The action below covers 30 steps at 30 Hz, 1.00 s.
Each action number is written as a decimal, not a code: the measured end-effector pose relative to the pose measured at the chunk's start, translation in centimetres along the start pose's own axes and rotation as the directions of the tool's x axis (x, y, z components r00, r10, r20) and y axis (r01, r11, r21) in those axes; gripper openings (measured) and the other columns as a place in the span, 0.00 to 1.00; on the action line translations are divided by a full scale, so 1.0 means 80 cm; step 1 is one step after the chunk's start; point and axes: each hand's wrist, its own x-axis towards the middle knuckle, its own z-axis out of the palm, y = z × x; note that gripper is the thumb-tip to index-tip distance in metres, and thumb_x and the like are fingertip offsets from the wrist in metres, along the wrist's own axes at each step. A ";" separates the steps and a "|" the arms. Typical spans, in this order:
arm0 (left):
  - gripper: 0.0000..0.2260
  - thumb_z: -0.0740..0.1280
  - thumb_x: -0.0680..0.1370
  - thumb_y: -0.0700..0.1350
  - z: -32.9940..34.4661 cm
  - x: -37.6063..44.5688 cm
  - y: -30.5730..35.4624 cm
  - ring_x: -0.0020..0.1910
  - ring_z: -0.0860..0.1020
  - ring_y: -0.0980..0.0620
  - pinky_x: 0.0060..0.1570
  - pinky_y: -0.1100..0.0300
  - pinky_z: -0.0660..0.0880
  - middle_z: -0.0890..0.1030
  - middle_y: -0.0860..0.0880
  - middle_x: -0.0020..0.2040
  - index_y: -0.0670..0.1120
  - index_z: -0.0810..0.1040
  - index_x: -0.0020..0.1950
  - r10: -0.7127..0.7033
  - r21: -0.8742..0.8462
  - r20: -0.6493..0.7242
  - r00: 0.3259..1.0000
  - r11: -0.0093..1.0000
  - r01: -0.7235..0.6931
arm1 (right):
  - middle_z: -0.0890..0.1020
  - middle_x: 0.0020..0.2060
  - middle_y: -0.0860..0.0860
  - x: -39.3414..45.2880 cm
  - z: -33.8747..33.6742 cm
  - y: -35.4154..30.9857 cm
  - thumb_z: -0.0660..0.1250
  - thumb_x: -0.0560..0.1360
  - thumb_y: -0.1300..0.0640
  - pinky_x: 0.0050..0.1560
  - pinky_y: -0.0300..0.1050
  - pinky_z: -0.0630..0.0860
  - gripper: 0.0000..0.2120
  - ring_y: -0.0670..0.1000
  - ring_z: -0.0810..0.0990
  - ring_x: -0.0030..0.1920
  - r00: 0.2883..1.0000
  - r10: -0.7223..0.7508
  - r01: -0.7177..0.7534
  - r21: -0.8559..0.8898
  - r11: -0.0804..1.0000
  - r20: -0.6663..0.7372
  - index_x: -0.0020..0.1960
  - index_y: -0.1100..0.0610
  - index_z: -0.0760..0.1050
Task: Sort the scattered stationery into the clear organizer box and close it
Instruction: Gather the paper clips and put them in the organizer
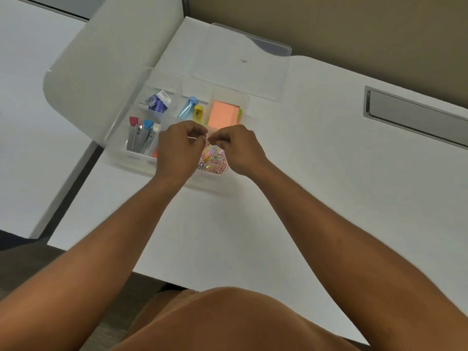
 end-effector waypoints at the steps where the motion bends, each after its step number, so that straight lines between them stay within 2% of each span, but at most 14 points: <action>1: 0.07 0.70 0.78 0.41 0.000 -0.006 0.002 0.43 0.83 0.56 0.47 0.64 0.80 0.87 0.50 0.49 0.46 0.86 0.54 0.040 0.020 -0.017 0.999 0.999 -0.039 | 0.87 0.53 0.50 -0.002 -0.003 0.002 0.63 0.79 0.66 0.52 0.40 0.76 0.14 0.50 0.84 0.53 1.000 0.013 -0.013 0.024 1.000 -0.008 0.56 0.56 0.85; 2: 0.07 0.70 0.79 0.40 0.001 -0.014 0.006 0.43 0.82 0.57 0.46 0.67 0.78 0.86 0.50 0.50 0.46 0.85 0.54 0.079 0.020 -0.029 0.996 0.997 -0.079 | 0.87 0.51 0.50 -0.007 -0.007 0.004 0.63 0.78 0.68 0.52 0.44 0.80 0.15 0.50 0.85 0.51 0.999 0.028 -0.026 0.057 0.998 -0.033 0.54 0.56 0.86; 4: 0.06 0.70 0.78 0.40 0.007 -0.033 0.014 0.43 0.81 0.57 0.45 0.64 0.80 0.85 0.50 0.50 0.47 0.85 0.53 0.143 -0.015 -0.007 0.990 0.990 -0.143 | 0.87 0.47 0.49 -0.022 -0.024 0.014 0.65 0.77 0.67 0.51 0.48 0.83 0.13 0.48 0.85 0.47 0.992 0.053 -0.040 0.117 0.992 -0.112 0.53 0.56 0.85; 7: 0.06 0.70 0.78 0.39 0.028 -0.067 0.018 0.42 0.81 0.57 0.44 0.62 0.79 0.83 0.54 0.48 0.49 0.84 0.50 0.227 -0.107 0.192 0.955 0.972 -0.210 | 0.86 0.47 0.44 -0.073 -0.066 0.049 0.68 0.78 0.63 0.46 0.41 0.83 0.11 0.43 0.84 0.45 0.982 0.092 -0.078 0.089 0.993 -0.164 0.55 0.52 0.84; 10: 0.06 0.70 0.78 0.41 0.058 -0.097 0.014 0.43 0.81 0.58 0.45 0.61 0.78 0.83 0.55 0.47 0.50 0.85 0.52 0.304 -0.146 0.445 0.842 0.953 -0.267 | 0.84 0.48 0.41 -0.150 -0.105 0.116 0.71 0.77 0.61 0.44 0.27 0.74 0.11 0.39 0.81 0.46 0.965 0.185 -0.198 -0.058 0.978 -0.187 0.55 0.48 0.83; 11: 0.07 0.70 0.79 0.42 0.071 -0.106 0.010 0.43 0.81 0.58 0.46 0.60 0.78 0.83 0.56 0.47 0.51 0.85 0.54 0.317 -0.132 0.511 0.799 0.948 -0.291 | 0.83 0.48 0.41 -0.176 -0.113 0.139 0.72 0.76 0.60 0.44 0.27 0.72 0.11 0.39 0.80 0.45 0.953 0.226 -0.253 -0.115 0.961 -0.202 0.55 0.47 0.82; 14: 0.09 0.69 0.81 0.47 0.110 -0.124 0.000 0.44 0.79 0.56 0.48 0.58 0.75 0.81 0.56 0.48 0.51 0.84 0.60 0.316 -0.066 0.633 0.707 0.932 -0.357 | 0.81 0.51 0.42 -0.230 -0.114 0.198 0.75 0.75 0.60 0.47 0.38 0.74 0.12 0.43 0.80 0.46 0.937 0.296 -0.334 -0.218 0.917 -0.186 0.55 0.47 0.81; 16: 0.13 0.68 0.82 0.50 0.136 -0.132 0.000 0.49 0.79 0.51 0.49 0.57 0.73 0.81 0.52 0.51 0.50 0.81 0.65 0.332 -0.023 0.662 0.672 0.905 -0.424 | 0.79 0.56 0.43 -0.239 -0.104 0.217 0.74 0.76 0.60 0.51 0.40 0.74 0.15 0.45 0.80 0.50 0.953 0.262 -0.292 -0.230 0.928 -0.152 0.60 0.47 0.80; 18: 0.17 0.67 0.82 0.51 0.160 -0.135 0.002 0.54 0.79 0.45 0.53 0.53 0.74 0.80 0.48 0.55 0.48 0.78 0.70 0.373 0.029 0.670 0.642 0.851 -0.524 | 0.75 0.64 0.44 -0.234 -0.089 0.226 0.73 0.77 0.58 0.59 0.42 0.74 0.21 0.47 0.77 0.59 0.976 0.197 -0.216 -0.281 0.935 -0.094 0.68 0.48 0.76; 19: 0.19 0.67 0.82 0.51 0.170 -0.135 0.003 0.55 0.79 0.44 0.53 0.50 0.75 0.80 0.47 0.55 0.48 0.76 0.72 0.396 0.064 0.663 0.636 0.816 -0.575 | 0.73 0.67 0.45 -0.231 -0.081 0.227 0.71 0.78 0.58 0.62 0.44 0.74 0.23 0.49 0.74 0.63 0.985 0.163 -0.175 -0.336 0.925 -0.066 0.71 0.48 0.74; 21: 0.21 0.66 0.82 0.49 0.185 -0.136 0.007 0.51 0.79 0.42 0.48 0.48 0.76 0.78 0.46 0.55 0.47 0.73 0.75 0.446 0.128 0.628 0.637 0.749 -0.650 | 0.72 0.67 0.48 -0.229 -0.068 0.226 0.65 0.81 0.59 0.58 0.47 0.74 0.21 0.51 0.71 0.62 0.996 0.080 -0.085 -0.443 0.892 -0.029 0.74 0.48 0.72; 25: 0.15 0.65 0.83 0.47 0.199 -0.137 0.013 0.38 0.77 0.42 0.36 0.49 0.74 0.76 0.45 0.48 0.48 0.77 0.70 0.518 0.197 0.597 0.613 0.645 -0.738 | 0.73 0.61 0.55 -0.230 -0.064 0.223 0.55 0.82 0.65 0.54 0.54 0.74 0.19 0.57 0.71 0.59 0.999 -0.014 0.037 -0.522 0.852 0.049 0.71 0.56 0.73; 27: 0.12 0.66 0.83 0.48 0.204 -0.138 0.012 0.35 0.76 0.42 0.34 0.49 0.74 0.75 0.45 0.46 0.47 0.81 0.63 0.522 0.225 0.566 0.638 0.646 -0.729 | 0.75 0.58 0.57 -0.227 -0.069 0.230 0.56 0.81 0.65 0.51 0.55 0.76 0.15 0.59 0.73 0.56 0.992 -0.068 0.114 -0.572 0.812 0.102 0.65 0.60 0.74; 30: 0.10 0.65 0.82 0.48 0.209 -0.150 0.012 0.37 0.74 0.42 0.33 0.49 0.73 0.75 0.45 0.45 0.44 0.82 0.51 0.491 0.278 0.521 0.699 0.676 -0.682 | 0.76 0.46 0.55 -0.212 -0.083 0.242 0.62 0.79 0.64 0.38 0.50 0.74 0.05 0.58 0.76 0.47 0.966 -0.185 0.257 -0.612 0.748 0.179 0.52 0.61 0.77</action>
